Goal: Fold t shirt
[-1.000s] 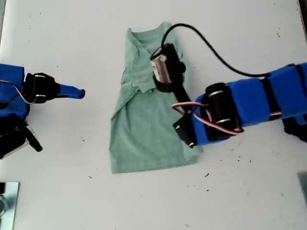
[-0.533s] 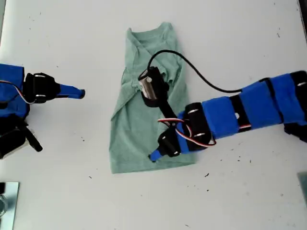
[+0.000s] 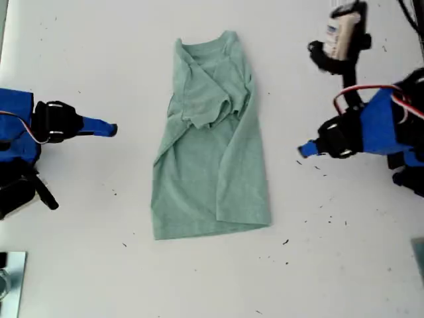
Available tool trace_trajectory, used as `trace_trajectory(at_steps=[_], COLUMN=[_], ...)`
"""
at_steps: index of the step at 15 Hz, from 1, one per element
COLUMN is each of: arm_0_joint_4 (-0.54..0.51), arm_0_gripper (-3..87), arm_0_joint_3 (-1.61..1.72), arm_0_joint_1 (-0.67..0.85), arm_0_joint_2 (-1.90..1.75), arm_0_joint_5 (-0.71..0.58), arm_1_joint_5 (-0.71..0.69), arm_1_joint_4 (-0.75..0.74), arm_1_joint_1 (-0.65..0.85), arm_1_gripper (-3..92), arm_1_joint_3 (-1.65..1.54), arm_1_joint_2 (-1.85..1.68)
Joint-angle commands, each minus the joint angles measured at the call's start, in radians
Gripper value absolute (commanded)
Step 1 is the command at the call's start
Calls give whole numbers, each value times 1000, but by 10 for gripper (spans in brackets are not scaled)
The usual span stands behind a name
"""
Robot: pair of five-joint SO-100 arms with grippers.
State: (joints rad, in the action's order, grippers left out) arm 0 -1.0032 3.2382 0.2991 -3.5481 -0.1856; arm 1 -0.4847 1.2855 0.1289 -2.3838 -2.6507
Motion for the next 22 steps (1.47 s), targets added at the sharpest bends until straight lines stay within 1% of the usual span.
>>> trace_trajectory(at_steps=[1,3,4,5,7,8,9,10,11,12,13,14,15,16,17,19,20,22], arm_0_joint_4=[-2,2,8,8,9,17,40,2,-78,-193,-342,-469,-508,-514,-518,-517,-494,-368], arm_0_gripper=[-3,-3,-3,-3,-3,-3,-3,-3,-3,-3,-3,-3,50,233,271,289,293,297], arm_0_joint_3=[12,12,12,14,-9,-95,-250,-469,-698,-937,-1195,-1451,-1634,-1740,-1778,-1752,-1700,-1565], arm_0_joint_1=[-8,-5,3,2,-29,-69,-140,-212,-276,-316,-345,-371,-388,-394,-391,-374,-365,-362], arm_0_joint_2=[-8,5,20,21,41,143,371,657,893,1104,1312,1488,1598,1666,1710,1764,1789,1812], arm_0_joint_5=[-5,2,11,17,67,115,181,236,282,295,295,281,245,221,207,198,195,195], arm_1_joint_5=[26,15,20,41,28,37,37,32,31,28,26,26,26,26,28,29,28,26], arm_1_joint_4=[-101,-41,-69,-15,41,41,41,41,41,41,41,46,49,54,58,63,63,64], arm_1_joint_1=[43,101,107,133,153,149,147,147,146,144,143,141,141,141,141,138,138,132], arm_1_gripper=[25,24,24,24,24,24,24,24,24,24,24,24,24,24,24,24,24,24], arm_1_joint_3=[-437,-583,-647,-672,-703,-703,-703,-704,-704,-706,-707,-707,-710,-710,-712,-713,-713,-713], arm_1_joint_2=[-344,-529,-580,-643,-773,-770,-772,-773,-776,-781,-785,-793,-802,-810,-818,-828,-830,-831])
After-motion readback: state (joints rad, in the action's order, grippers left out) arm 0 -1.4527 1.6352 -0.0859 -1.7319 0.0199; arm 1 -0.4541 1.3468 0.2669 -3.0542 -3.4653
